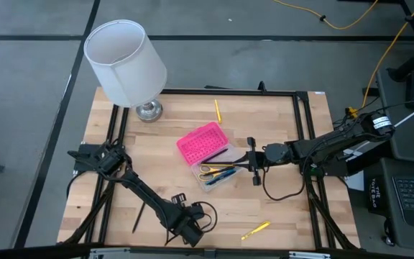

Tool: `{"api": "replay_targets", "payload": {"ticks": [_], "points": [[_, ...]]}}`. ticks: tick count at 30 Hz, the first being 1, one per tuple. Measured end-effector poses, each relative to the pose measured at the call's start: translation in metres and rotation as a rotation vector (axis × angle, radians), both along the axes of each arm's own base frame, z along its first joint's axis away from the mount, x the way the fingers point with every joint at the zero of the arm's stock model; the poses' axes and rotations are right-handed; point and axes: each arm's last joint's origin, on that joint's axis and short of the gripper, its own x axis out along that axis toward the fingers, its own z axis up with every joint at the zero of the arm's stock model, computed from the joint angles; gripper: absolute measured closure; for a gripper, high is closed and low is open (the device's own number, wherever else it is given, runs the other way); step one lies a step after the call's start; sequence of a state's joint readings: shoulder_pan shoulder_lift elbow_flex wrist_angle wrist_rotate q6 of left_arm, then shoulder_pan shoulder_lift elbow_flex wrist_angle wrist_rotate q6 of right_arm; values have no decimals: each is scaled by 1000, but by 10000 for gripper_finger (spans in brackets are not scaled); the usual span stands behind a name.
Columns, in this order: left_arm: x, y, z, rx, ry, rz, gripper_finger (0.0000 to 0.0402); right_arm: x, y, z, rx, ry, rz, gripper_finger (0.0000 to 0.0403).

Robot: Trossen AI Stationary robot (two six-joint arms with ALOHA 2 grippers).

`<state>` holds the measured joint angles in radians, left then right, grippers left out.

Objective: Pick & place school supplies into a supply box
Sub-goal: Put the orange pencil into the supply box

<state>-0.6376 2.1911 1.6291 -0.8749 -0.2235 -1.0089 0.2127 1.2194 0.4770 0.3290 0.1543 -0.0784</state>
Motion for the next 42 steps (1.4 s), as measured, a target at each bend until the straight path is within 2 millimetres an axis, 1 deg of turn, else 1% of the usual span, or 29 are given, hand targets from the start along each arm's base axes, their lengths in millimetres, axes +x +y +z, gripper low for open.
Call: {"api": "replay_targets", "payload": {"ticks": [3,6,10,13,15,20,25,27,32,36,40,42], "points": [[-7,2,12,42,-7,-8,392,0,0,0,0,0,0,366],[-11,3,35,40,-61,-16,393,0,0,0,0,0,0,366],[-17,1,47,84,-104,-61,393,0,0,0,4,1,-1,366],[-21,1,64,105,-157,-117,392,0,1,0,31,3,11,366],[-24,2,71,145,-190,-149,390,0,1,0,63,7,24,366],[-25,12,95,198,-263,-182,388,0,2,0,78,11,51,366],[-22,27,110,230,-285,-225,387,0,2,0,78,12,51,366],[-21,34,114,253,-300,-246,387,0,2,0,78,12,51,366],[-20,56,108,214,-368,-292,387,0,3,0,91,13,44,366],[-28,82,100,179,-442,-298,387,-1,3,-1,116,20,29,366],[-33,109,100,193,-564,-299,387,-1,3,-1,92,23,38,366],[-35,119,99,189,-614,-336,387,-2,2,-3,89,25,38,366]]}}
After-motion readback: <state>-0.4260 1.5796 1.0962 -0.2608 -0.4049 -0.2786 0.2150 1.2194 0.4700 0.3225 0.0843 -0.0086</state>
